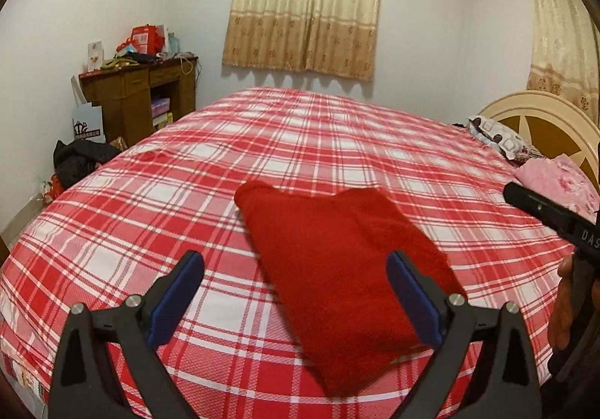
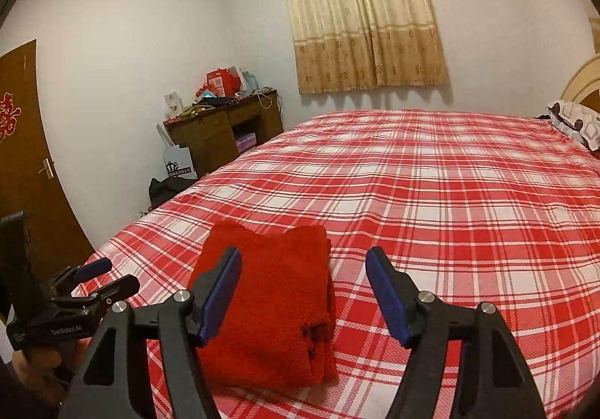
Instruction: Fold small clothes
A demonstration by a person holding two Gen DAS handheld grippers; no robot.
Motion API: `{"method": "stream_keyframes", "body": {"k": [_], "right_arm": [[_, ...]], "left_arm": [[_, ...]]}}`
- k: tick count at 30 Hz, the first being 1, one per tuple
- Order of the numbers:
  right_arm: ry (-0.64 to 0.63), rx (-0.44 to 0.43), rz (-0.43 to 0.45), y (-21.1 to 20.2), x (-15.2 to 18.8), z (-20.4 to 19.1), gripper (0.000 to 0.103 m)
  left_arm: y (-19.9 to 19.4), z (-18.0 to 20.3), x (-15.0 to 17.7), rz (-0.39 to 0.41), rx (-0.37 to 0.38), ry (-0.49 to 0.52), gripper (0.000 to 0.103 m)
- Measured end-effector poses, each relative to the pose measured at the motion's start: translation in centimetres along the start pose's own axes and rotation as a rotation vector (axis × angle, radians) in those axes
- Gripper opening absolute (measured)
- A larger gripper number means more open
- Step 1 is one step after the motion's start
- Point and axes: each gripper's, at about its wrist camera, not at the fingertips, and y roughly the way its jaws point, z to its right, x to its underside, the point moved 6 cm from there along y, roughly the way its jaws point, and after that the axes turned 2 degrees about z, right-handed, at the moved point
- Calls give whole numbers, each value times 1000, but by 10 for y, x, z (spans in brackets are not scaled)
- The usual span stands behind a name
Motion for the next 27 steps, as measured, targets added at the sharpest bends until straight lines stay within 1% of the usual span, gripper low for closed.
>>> {"method": "stream_keyframes", "body": {"k": [5,11,27], "right_arm": [[-8,-10,-5,-4,3,-7,70],[-12,-16,-3,-7,4,-9,70],[-5,-36,-30,-5,12,-14,70]], "left_arm": [[-3,3,-2,14,6,3,100],[-3,4,-1,8,10,3,100],[-3,9,1,7,12,7,101]]}}
